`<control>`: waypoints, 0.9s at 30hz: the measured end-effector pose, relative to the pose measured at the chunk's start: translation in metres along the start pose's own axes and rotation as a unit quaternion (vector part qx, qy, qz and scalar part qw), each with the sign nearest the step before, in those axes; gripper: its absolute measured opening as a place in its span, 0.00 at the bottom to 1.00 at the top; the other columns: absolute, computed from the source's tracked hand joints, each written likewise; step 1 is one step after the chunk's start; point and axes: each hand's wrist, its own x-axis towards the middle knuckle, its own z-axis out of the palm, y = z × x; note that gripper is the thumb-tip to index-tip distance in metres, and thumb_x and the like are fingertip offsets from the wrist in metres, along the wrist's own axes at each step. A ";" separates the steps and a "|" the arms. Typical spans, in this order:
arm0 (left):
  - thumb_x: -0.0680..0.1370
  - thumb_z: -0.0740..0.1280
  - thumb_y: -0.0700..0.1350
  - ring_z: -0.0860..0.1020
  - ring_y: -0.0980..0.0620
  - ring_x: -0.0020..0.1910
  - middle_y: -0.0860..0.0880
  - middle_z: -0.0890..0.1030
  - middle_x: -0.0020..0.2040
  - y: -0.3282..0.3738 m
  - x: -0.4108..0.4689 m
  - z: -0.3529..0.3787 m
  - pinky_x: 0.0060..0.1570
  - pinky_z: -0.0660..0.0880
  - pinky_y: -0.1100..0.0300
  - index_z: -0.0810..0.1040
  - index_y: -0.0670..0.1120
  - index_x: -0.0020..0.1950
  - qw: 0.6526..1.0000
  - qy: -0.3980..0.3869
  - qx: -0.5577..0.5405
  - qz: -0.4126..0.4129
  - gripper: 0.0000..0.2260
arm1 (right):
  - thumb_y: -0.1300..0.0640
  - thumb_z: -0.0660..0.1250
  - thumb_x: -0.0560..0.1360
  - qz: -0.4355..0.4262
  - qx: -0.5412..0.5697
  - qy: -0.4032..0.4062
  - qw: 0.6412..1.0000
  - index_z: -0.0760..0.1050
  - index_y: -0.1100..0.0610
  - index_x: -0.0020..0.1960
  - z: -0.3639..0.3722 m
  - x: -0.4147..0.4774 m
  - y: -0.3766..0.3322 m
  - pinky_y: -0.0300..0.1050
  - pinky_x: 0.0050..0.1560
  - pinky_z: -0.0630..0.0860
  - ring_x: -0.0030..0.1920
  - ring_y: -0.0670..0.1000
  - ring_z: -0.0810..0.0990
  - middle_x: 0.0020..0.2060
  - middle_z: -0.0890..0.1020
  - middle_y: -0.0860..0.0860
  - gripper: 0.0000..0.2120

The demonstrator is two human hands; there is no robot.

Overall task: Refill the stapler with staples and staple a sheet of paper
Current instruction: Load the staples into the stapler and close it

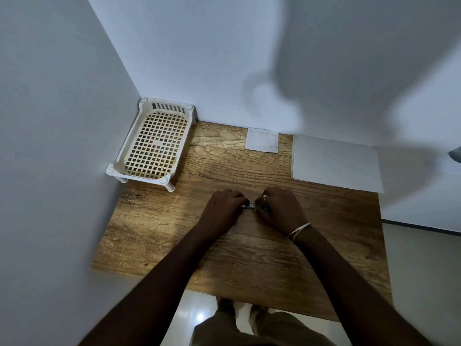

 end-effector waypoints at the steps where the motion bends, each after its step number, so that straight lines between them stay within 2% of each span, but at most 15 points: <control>1: 0.77 0.69 0.43 0.80 0.47 0.50 0.51 0.85 0.54 0.000 0.000 0.000 0.46 0.71 0.53 0.85 0.49 0.56 1.000 0.001 0.003 0.005 0.09 | 0.47 0.66 0.76 0.000 0.001 0.001 1.000 0.84 0.48 0.53 0.001 -0.001 0.000 0.48 0.47 0.69 0.50 0.54 0.78 0.46 0.81 0.49 0.11; 9: 0.78 0.68 0.43 0.80 0.47 0.51 0.50 0.84 0.56 0.002 0.001 0.000 0.47 0.73 0.51 0.84 0.50 0.58 1.000 -0.009 0.023 0.017 0.10 | 0.49 0.65 0.78 0.005 0.004 0.014 1.000 0.84 0.47 0.53 0.004 -0.006 0.003 0.48 0.49 0.71 0.50 0.54 0.78 0.46 0.81 0.49 0.10; 13: 0.78 0.68 0.43 0.80 0.47 0.51 0.50 0.84 0.56 0.002 0.001 0.001 0.47 0.72 0.52 0.84 0.50 0.58 0.999 -0.014 0.023 0.021 0.11 | 0.49 0.66 0.78 0.006 0.006 0.018 1.000 0.83 0.48 0.57 0.003 -0.006 0.005 0.49 0.51 0.73 0.52 0.53 0.79 0.49 0.83 0.48 0.11; 17: 0.78 0.69 0.43 0.80 0.46 0.49 0.50 0.84 0.55 0.002 0.001 0.002 0.46 0.72 0.52 0.85 0.50 0.58 1.000 -0.009 0.022 0.019 0.10 | 0.50 0.66 0.78 0.001 -0.004 0.025 1.000 0.84 0.48 0.52 0.004 -0.006 0.005 0.49 0.47 0.73 0.48 0.55 0.80 0.45 0.84 0.49 0.09; 20: 0.77 0.69 0.41 0.80 0.46 0.49 0.48 0.84 0.52 0.003 -0.001 0.003 0.45 0.74 0.52 0.83 0.48 0.57 1.000 -0.008 -0.008 -0.005 0.10 | 0.51 0.68 0.77 -0.007 -0.014 0.029 0.999 0.85 0.48 0.49 0.006 -0.005 0.003 0.48 0.45 0.70 0.47 0.55 0.79 0.43 0.82 0.49 0.07; 23: 0.76 0.70 0.42 0.79 0.46 0.44 0.48 0.82 0.45 0.005 -0.004 0.006 0.39 0.71 0.54 0.77 0.49 0.55 0.995 0.002 -0.069 -0.069 0.09 | 0.51 0.68 0.76 -0.001 -0.015 0.033 0.999 0.84 0.47 0.49 0.008 -0.004 0.000 0.48 0.45 0.69 0.47 0.55 0.78 0.43 0.81 0.49 0.07; 27: 0.75 0.71 0.45 0.79 0.50 0.44 0.50 0.84 0.48 0.001 -0.004 0.010 0.39 0.74 0.53 0.73 0.50 0.56 0.988 -0.002 -0.108 -0.108 0.12 | 0.53 0.69 0.76 -0.011 0.020 0.028 0.999 0.83 0.45 0.54 0.011 -0.003 -0.009 0.49 0.42 0.69 0.47 0.57 0.78 0.44 0.79 0.52 0.09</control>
